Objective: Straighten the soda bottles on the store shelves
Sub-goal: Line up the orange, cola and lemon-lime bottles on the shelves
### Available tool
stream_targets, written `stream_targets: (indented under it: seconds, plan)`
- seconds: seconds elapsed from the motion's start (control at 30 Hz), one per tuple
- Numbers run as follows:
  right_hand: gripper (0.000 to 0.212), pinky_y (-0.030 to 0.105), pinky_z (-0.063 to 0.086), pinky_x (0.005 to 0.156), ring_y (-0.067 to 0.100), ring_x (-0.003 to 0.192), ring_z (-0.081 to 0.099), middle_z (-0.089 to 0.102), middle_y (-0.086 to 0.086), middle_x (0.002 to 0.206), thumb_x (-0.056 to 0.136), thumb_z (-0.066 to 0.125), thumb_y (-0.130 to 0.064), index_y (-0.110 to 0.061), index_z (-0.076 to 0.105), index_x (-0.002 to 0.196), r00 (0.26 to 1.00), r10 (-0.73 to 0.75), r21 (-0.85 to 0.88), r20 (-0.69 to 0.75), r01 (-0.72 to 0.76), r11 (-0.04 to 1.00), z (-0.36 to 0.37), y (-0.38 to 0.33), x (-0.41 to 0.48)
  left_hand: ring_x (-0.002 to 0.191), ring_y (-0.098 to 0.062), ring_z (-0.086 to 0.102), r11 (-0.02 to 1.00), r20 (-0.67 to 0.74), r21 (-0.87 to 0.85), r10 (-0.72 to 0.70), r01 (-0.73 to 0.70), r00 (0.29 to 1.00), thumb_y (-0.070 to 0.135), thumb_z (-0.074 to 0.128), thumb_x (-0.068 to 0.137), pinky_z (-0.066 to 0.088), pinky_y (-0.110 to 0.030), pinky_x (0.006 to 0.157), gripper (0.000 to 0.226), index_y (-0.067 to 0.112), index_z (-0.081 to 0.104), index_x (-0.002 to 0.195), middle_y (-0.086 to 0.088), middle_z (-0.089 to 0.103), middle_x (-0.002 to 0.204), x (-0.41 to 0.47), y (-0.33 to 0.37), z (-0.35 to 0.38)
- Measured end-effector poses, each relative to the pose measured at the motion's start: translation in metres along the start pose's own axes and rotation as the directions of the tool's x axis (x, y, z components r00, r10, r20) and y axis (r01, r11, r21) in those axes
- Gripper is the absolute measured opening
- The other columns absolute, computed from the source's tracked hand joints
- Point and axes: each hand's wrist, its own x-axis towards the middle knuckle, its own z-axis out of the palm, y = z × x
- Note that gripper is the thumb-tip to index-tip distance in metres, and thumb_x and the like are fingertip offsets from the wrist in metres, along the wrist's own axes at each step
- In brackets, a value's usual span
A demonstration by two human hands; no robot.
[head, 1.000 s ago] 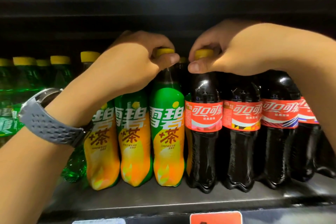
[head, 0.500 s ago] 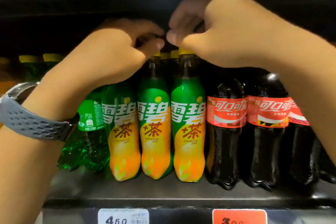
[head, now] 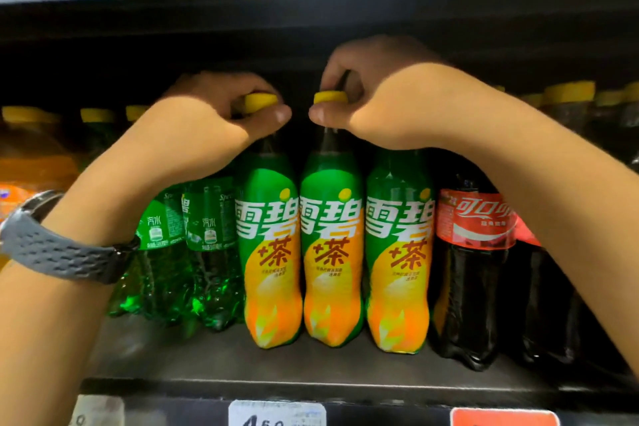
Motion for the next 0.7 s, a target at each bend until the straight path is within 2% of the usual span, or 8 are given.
stream_targets:
  seconds: [0.2, 0.37, 0.5, 0.7]
  plan:
    - [0.022, 0.023, 0.047, 0.065, 0.009, 0.077, 0.061, 0.065, -0.011, 0.087, 0.081, 0.066, -0.051, -0.033, 0.065, 0.094, 1.000, 0.018, 0.091, 0.007, -0.018, 0.996, -0.0009, -0.0001, -0.0012, 0.078, -0.011, 0.064, 0.996, -0.015, -0.088, 0.001, -0.002, 1.000, 0.060, 0.051, 0.079, 0.051, -0.034, 0.075, 0.037, 0.035, 0.065, 0.102, 0.009, 0.069, 0.081, -0.0037, 0.0025, -0.0014]
    - [0.024, 0.017, 0.042, 0.058, 0.001, 0.073, 0.060, 0.067, -0.012, 0.085, 0.080, 0.066, -0.051, -0.031, 0.066, 0.094, 0.999, 0.038, 0.145, -0.039, -0.032, 0.989, -0.0007, 0.0022, -0.0005, 0.075, -0.007, 0.061, 0.998, -0.020, -0.067, -0.013, 0.012, 1.000, 0.051, 0.058, 0.088, 0.045, -0.017, 0.067, 0.023, 0.035, 0.065, 0.102, 0.011, 0.068, 0.081, -0.0063, 0.0035, -0.0028]
    - [0.025, 0.018, 0.038, 0.055, 0.001, 0.070, 0.059, 0.066, -0.014, 0.084, 0.079, 0.068, -0.051, -0.031, 0.066, 0.095, 0.999, 0.032, 0.168, -0.026, -0.028, 0.985, 0.0018, 0.0030, -0.0015, 0.080, -0.011, 0.064, 0.996, -0.019, -0.087, -0.023, 0.022, 1.000, 0.048, 0.057, 0.090, 0.048, -0.025, 0.073, 0.022, 0.033, 0.065, 0.104, 0.008, 0.069, 0.083, -0.0072, 0.0039, -0.0019]
    - [0.027, 0.015, 0.037, 0.052, -0.003, 0.065, 0.059, 0.067, -0.015, 0.081, 0.077, 0.069, -0.051, -0.032, 0.066, 0.096, 0.999, 0.034, 0.177, -0.022, -0.030, 0.984, 0.0011, 0.0063, -0.0023, 0.077, -0.005, 0.063, 0.992, -0.018, -0.127, -0.011, 0.009, 1.000, 0.048, 0.059, 0.089, 0.046, -0.018, 0.070, 0.020, 0.035, 0.065, 0.102, 0.012, 0.070, 0.081, -0.0058, 0.0017, -0.0021]
